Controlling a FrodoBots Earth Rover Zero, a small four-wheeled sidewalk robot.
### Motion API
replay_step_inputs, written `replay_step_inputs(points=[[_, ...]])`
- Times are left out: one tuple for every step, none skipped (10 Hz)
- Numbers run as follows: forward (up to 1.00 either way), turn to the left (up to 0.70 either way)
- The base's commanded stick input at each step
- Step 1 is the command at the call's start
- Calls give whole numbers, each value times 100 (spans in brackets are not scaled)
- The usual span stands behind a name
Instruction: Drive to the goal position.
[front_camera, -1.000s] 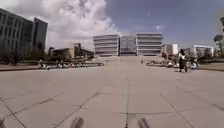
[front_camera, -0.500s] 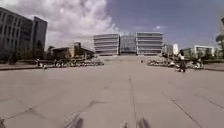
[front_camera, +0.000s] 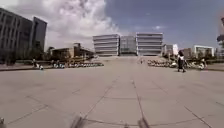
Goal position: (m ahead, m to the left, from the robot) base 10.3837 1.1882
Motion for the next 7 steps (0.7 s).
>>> replay_step_inputs(points=[[100, -1], [100, -1], [97, -1], [97, -1], [97, -1], [97, -1], [97, -1]])
